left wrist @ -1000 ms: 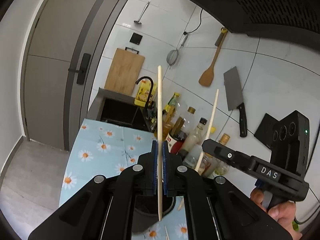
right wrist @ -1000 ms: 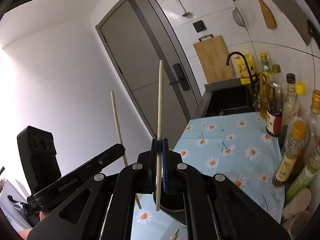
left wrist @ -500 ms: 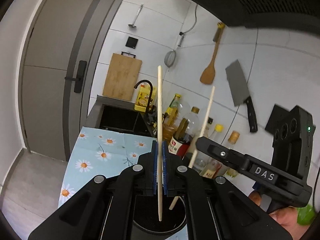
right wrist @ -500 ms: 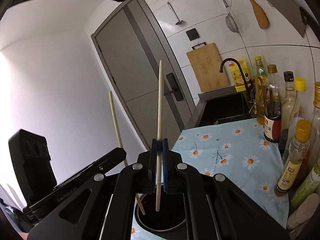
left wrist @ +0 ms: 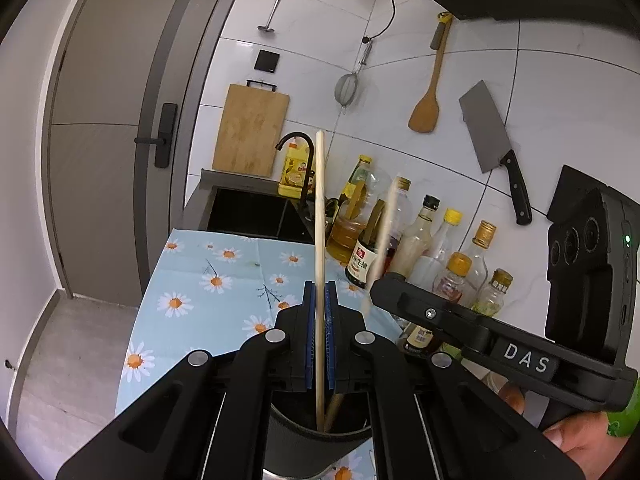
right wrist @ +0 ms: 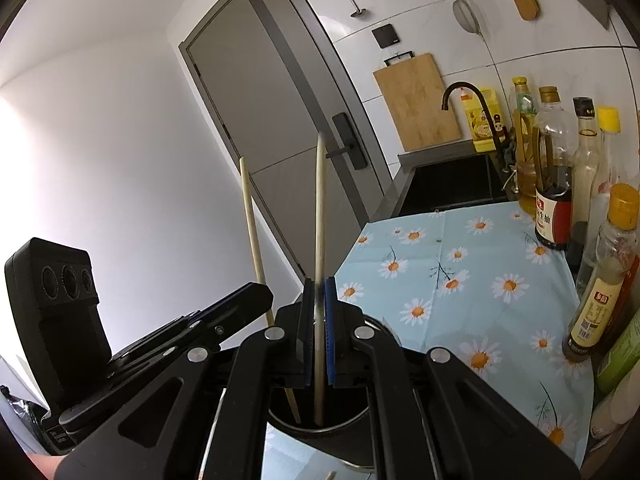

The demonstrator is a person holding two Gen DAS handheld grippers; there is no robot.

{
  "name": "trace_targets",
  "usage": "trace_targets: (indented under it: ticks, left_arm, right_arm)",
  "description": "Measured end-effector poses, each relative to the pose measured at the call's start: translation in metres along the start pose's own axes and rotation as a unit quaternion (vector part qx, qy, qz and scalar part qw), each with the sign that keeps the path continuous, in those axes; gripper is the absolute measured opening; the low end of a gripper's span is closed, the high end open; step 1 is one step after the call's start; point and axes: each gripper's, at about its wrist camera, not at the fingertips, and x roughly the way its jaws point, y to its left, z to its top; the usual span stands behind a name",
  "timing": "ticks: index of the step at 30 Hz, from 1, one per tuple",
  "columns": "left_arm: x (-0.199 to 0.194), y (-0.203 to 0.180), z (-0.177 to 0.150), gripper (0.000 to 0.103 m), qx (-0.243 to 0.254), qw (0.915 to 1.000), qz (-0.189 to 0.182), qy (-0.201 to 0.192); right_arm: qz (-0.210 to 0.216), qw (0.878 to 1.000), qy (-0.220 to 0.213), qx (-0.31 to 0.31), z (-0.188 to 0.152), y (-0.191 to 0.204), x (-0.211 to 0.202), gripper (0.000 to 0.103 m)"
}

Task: Organize utensils
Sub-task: 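Lower both chopsticks into the black holder and open both tools, then move both tools back down toward the spoons on the tablecloth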

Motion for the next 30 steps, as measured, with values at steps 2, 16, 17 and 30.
trace_targets:
  ticks: [2,16,17,30]
  left_arm:
    - [-0.002,0.000,-0.001,0.004,-0.001,1.0000,0.003,0.001]
    - [-0.023,0.000,0.001,0.004,-0.010,0.9997,0.021,-0.004]
    - [-0.024,0.000,0.001,0.004,-0.009,0.9997,0.023,-0.005]
    - [-0.063,-0.019,0.004,0.005,0.011,0.9999,0.013,-0.001]
  right_arm:
    - [0.006,1.000,0.001,0.008,0.001,0.000,-0.002,0.027]
    - [0.014,0.999,-0.029,0.020,0.013,0.010,-0.036,0.029]
    - [0.018,0.999,-0.029,0.022,0.013,0.011,-0.038,0.029]
    - [0.037,0.999,-0.027,0.018,0.014,0.035,-0.076,0.029]
